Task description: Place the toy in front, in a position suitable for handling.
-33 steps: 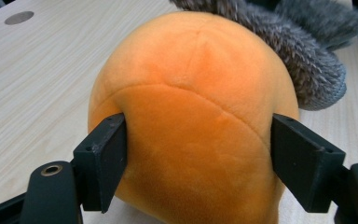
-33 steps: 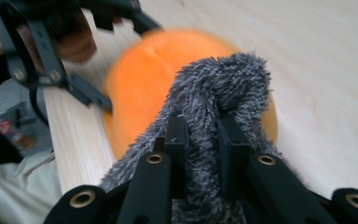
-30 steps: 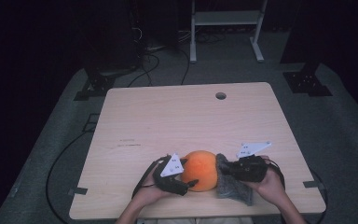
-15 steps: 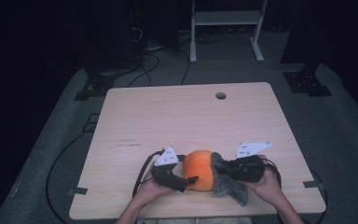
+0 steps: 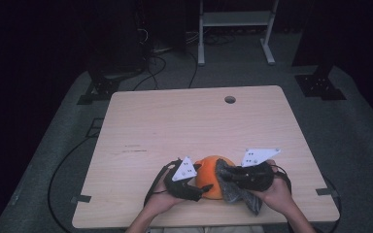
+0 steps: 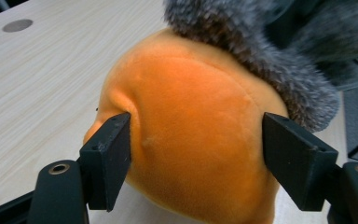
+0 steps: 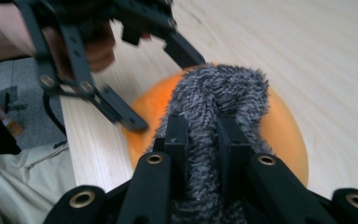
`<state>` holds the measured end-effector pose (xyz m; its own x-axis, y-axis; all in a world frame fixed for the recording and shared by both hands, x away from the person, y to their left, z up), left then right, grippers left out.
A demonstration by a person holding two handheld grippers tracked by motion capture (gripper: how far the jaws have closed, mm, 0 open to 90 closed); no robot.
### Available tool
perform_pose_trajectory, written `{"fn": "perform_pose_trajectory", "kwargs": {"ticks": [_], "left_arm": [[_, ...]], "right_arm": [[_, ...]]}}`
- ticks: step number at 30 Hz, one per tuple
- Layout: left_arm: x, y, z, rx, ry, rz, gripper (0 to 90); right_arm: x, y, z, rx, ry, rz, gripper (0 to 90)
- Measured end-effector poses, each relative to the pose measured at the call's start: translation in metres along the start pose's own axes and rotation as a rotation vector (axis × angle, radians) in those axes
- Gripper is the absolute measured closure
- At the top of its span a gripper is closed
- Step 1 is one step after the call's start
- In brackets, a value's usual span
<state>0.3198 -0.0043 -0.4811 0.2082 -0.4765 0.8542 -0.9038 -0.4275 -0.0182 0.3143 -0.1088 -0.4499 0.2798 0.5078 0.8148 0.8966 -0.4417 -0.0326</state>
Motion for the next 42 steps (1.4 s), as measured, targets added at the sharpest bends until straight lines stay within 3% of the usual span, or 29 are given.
{"fn": "perform_pose_trajectory", "kwargs": {"ticks": [1,3,5,7,10,13,18,20,22,24,27,29,32,34,36,38,41,42], "left_arm": [[0.000,-0.001,-0.001,-0.010,0.018,-0.005,24.6],[-0.001,-0.004,-0.002,-0.035,0.037,-0.064,18.4],[-0.006,-0.009,0.002,-0.054,0.001,-0.132,9.0],[-0.008,-0.009,0.005,-0.088,0.011,-0.175,11.0],[-0.004,-0.009,0.004,-0.070,0.031,-0.165,28.7],[0.000,-0.011,0.001,-0.057,0.053,-0.166,36.4],[0.004,-0.010,0.001,-0.049,0.066,-0.189,36.3],[0.006,-0.009,0.001,-0.035,0.061,-0.178,36.3],[0.010,-0.005,0.002,-0.027,0.064,-0.158,36.1],[0.013,0.000,0.003,-0.032,0.070,-0.141,34.7],[0.013,0.007,0.004,-0.068,0.068,-0.122,23.6],[0.007,0.006,0.007,-0.073,0.040,-0.124,17.6],[0.008,0.004,0.008,-0.069,0.069,-0.141,29.2],[0.013,0.006,0.008,-0.049,0.081,-0.117,36.6],[0.015,0.009,0.008,-0.054,0.086,-0.106,39.3],[0.018,0.015,0.008,-0.053,0.092,-0.085,39.5],[0.018,0.016,0.009,-0.029,0.074,-0.056,39.1],[0.016,0.015,0.009,-0.032,0.074,-0.067,39.1]], "right_arm": [[-0.003,0.001,0.001,0.006,-0.006,0.011,76.4],[-0.011,0.005,0.002,0.017,-0.020,0.032,76.7],[-0.016,0.005,0.001,0.031,-0.023,0.043,76.7],[-0.018,0.007,-0.001,0.029,-0.025,0.048,76.7],[-0.020,0.013,-0.004,0.019,-0.033,0.052,76.7],[-0.023,0.019,-0.007,0.000,-0.037,0.059,76.7],[-0.031,0.028,-0.018,-0.029,-0.082,0.085,76.9],[-0.020,0.022,-0.025,-0.004,-0.037,0.079,77.2],[-0.002,0.007,-0.030,0.046,0.023,0.055,76.9],[0.004,-0.001,-0.027,0.050,0.023,0.026,76.4],[-0.004,0.002,-0.017,0.020,-0.031,0.012,76.4],[-0.012,0.006,-0.014,0.038,-0.027,0.043,76.6],[-0.019,0.015,-0.018,0.025,-0.031,0.069,76.6],[-0.019,0.016,-0.020,0.011,-0.039,0.071,76.6],[-0.011,0.011,-0.025,0.021,-0.016,0.072,76.7],[0.003,-0.002,-0.027,0.055,0.021,0.042,76.8],[0.006,-0.013,-0.017,0.013,-0.038,-0.046,76.7],[0.004,-0.013,-0.015,0.007,-0.051,-0.048,76.9]]}}
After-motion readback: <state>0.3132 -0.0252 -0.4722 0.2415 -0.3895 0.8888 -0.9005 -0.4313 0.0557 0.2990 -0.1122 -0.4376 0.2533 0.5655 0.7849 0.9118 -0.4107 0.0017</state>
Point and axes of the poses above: each handheld gripper's, and its own axes: z roughly forward along the jaws, x roughly out of its top, y roughly to its right, the point moved 10 cm from there along z, roughly forward along the jaws, and after that the axes turned 2 degrees about -z, right-handed, at the moved point
